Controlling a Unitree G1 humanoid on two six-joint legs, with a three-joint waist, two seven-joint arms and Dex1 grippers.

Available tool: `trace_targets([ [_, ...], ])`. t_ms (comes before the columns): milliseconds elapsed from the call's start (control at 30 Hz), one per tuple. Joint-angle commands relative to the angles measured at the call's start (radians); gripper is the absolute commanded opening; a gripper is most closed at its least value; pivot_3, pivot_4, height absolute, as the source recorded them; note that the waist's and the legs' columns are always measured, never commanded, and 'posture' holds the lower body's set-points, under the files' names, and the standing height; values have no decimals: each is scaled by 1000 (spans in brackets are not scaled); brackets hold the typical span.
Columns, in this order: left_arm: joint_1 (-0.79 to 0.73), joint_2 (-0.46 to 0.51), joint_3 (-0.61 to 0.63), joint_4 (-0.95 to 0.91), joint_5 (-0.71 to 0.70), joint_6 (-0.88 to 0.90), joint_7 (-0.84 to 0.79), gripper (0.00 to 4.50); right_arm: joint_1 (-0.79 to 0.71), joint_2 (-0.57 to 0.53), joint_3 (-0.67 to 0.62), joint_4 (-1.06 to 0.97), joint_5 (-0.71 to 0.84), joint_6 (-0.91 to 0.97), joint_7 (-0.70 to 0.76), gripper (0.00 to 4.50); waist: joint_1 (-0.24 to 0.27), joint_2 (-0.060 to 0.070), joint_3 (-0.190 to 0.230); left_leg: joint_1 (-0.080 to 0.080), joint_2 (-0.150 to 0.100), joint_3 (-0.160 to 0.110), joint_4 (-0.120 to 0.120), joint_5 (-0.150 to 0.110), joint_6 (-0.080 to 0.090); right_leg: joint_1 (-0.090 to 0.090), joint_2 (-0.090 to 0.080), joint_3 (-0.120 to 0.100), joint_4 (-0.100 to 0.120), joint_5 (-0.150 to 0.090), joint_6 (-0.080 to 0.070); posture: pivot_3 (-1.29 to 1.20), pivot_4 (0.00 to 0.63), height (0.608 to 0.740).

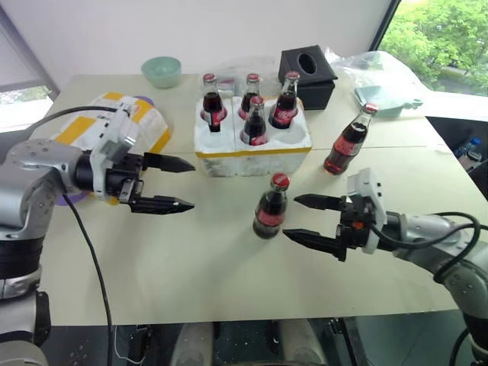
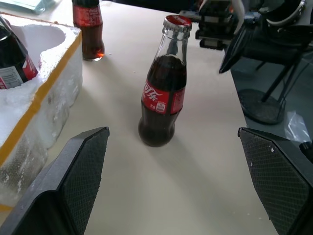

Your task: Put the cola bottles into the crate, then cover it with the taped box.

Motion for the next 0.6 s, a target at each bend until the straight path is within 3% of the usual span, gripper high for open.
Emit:
trace_targets([
  [33,2,25,36,-27,-28,-1,24,4431,-6,-3,-39,-5,-10,-20,11,4500,1,0,0,0,0,0,0,0,0,0,0,0,0,0,0,0,150,739],
  [600,12,10,-8,-25,-59,-12,61,4431,-1,44,-51,-15,-15,-4,-17,4500,-1,0,0,0,0,0,0,0,0,0,0,0,0,0,0,0,150,739],
])
